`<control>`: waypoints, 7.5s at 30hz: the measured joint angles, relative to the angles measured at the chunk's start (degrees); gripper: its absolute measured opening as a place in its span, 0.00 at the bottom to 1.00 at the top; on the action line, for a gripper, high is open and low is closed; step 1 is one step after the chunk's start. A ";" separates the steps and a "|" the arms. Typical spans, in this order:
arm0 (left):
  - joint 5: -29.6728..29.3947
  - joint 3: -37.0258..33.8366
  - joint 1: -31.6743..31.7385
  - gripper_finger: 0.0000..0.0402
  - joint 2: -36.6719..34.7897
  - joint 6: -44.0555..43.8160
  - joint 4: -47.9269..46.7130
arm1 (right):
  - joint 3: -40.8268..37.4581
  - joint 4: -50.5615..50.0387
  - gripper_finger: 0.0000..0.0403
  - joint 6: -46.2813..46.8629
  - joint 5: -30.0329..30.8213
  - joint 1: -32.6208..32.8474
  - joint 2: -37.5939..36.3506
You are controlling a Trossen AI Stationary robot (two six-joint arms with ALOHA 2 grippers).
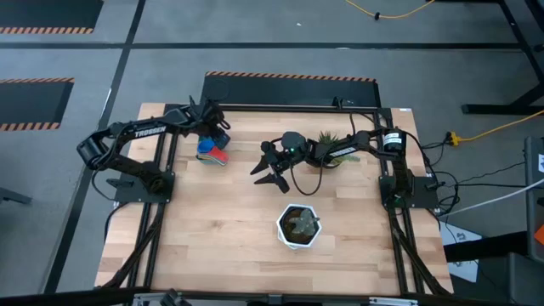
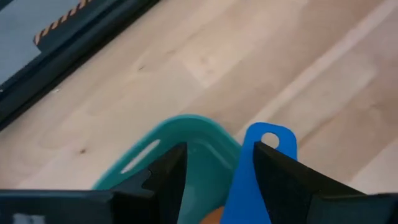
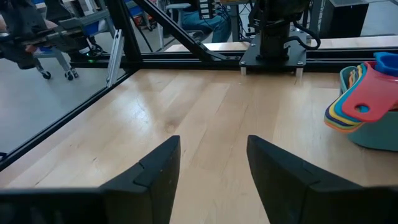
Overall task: Nest measuring cups in basket
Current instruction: Put the nested measuring cups into the green bin, then return to Home Position
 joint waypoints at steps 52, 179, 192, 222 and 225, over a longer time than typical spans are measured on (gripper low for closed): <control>-5.01 -0.04 -9.24 0.44 -0.50 7.04 6.68 | 0.02 -1.25 0.47 -0.23 0.46 0.00 0.04; 0.62 -0.04 -33.13 0.44 -29.13 -6.32 2.92 | 33.00 -45.78 0.47 -6.99 19.47 -3.00 -7.53; 1.18 -0.01 -33.32 0.44 -41.70 10.71 9.48 | 33.00 -69.98 0.47 -9.28 18.36 -2.21 -26.26; 7.68 -31.38 -37.24 0.44 -76.37 11.40 15.86 | 32.94 -87.19 0.47 -8.97 23.61 3.39 -40.84; 7.68 -33.33 -37.23 0.44 -76.41 11.34 16.56 | 32.94 -88.40 0.47 -9.29 23.99 3.41 -42.64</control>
